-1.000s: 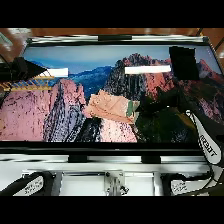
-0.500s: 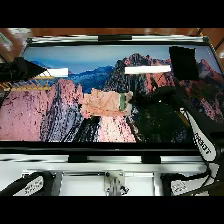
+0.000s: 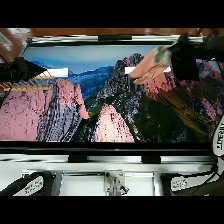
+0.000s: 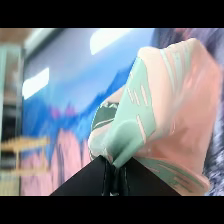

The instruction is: Fold the shirts.

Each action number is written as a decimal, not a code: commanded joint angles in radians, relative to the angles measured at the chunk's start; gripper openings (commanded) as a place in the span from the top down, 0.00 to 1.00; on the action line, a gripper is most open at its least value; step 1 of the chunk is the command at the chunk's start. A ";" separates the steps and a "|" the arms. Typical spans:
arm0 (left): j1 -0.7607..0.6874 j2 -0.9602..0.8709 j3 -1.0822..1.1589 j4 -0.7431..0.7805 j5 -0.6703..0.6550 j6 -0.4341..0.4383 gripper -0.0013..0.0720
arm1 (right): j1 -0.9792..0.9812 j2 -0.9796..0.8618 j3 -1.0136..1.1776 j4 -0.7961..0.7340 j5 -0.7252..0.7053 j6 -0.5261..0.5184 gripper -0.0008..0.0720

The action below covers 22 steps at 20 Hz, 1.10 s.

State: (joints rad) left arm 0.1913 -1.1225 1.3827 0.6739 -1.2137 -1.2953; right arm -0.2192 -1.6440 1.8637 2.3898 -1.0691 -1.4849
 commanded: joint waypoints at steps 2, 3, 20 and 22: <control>0.000 0.000 0.000 0.000 0.000 0.001 0.93 | -0.178 0.000 0.126 0.018 -0.099 0.119 0.91; 0.000 0.000 0.000 0.000 0.000 0.001 0.93 | -0.190 0.000 0.126 0.017 -0.117 0.118 0.91; 0.000 0.000 0.000 0.000 -0.003 -0.020 0.93 | -0.140 -0.121 0.125 0.012 0.431 -0.264 0.91; 0.000 0.000 0.000 0.000 -0.003 -0.026 0.93 | -0.184 -0.169 0.125 0.008 0.338 -0.340 0.91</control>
State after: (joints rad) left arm 0.1913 -1.1225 1.3827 0.6735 -1.2167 -1.3060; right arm -0.3645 -1.7573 1.9881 2.4016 -0.7311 -1.7103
